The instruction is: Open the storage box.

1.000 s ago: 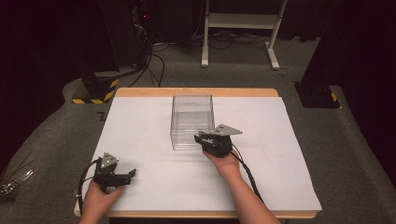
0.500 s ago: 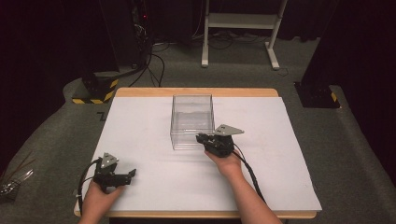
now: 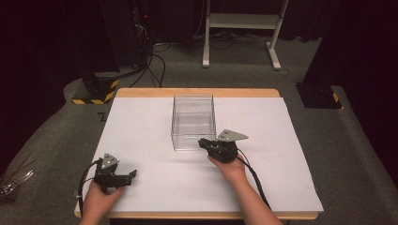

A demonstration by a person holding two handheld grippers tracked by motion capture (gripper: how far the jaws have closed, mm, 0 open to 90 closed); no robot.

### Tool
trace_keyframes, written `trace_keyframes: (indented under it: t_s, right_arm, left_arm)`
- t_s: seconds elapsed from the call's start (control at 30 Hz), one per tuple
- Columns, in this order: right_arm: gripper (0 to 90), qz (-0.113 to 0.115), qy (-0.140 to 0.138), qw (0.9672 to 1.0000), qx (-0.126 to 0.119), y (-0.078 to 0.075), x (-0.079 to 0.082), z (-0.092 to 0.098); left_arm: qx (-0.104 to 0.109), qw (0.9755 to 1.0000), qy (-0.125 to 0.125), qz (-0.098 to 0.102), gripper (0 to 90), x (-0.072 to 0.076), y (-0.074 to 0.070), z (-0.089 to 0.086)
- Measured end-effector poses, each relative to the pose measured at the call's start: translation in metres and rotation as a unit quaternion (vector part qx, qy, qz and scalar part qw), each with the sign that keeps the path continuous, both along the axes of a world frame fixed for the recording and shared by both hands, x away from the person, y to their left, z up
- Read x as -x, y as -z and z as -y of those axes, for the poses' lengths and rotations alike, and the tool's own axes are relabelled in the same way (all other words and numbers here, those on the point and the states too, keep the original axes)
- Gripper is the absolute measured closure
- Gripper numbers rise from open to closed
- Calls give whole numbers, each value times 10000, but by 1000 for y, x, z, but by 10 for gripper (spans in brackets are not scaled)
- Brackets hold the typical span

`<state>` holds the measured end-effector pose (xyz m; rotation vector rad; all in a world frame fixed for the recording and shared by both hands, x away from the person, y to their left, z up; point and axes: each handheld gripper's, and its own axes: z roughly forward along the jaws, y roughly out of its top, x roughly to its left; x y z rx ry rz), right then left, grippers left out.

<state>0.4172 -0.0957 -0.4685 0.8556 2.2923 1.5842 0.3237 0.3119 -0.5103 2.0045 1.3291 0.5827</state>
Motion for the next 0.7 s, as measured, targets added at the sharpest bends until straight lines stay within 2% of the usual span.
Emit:
trace_keyframes:
  t_s: [0.7]
  right_arm:
    - [840,61,-151,9999,7,1,26,6]
  left_arm:
    - [-1,10000,-1,-1,75,0,0,0]
